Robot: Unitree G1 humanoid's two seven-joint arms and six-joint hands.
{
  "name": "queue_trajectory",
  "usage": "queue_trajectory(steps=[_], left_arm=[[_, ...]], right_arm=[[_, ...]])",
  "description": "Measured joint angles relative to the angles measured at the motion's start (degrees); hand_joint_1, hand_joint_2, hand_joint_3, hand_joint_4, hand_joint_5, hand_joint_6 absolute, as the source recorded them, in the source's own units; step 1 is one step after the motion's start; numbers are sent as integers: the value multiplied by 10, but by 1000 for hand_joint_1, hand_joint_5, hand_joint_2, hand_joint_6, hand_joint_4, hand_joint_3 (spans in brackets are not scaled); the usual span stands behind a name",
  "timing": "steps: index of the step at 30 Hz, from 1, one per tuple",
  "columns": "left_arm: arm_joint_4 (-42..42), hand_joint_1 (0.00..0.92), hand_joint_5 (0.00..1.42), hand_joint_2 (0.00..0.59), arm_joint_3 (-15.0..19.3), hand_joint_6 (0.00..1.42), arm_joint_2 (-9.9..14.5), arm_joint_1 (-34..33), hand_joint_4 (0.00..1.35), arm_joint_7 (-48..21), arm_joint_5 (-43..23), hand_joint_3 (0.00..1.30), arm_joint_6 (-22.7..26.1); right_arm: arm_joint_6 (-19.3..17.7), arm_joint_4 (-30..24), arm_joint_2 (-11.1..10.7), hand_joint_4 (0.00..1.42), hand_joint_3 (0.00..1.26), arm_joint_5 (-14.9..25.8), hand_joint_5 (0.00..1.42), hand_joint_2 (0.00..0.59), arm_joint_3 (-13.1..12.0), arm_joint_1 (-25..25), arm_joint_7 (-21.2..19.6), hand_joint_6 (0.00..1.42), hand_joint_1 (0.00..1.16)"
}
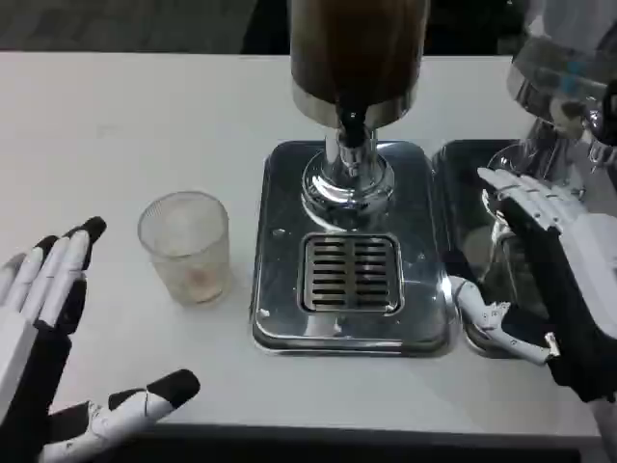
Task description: Grasp the cup under the faucet to collect the drink, then remove the cup.
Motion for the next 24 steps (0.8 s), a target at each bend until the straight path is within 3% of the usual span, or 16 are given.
queue_trajectory(steps=[14, 24], left_arm=[[-19, 0, 0, 15, -38, 0, -4, 0, 0, -12, 33, 0, 25], [-22, 0, 0, 15, -39, 0, -4, 0, 0, -11, 35, 0, 27]], right_arm=[[-2, 2, -4, 177, 219, 14, 148, 428, -11, 4, 0, 72, 564], [-1, -7, 3, 178, 228, 2, 137, 428, -11, 29, 0, 53, 564]])
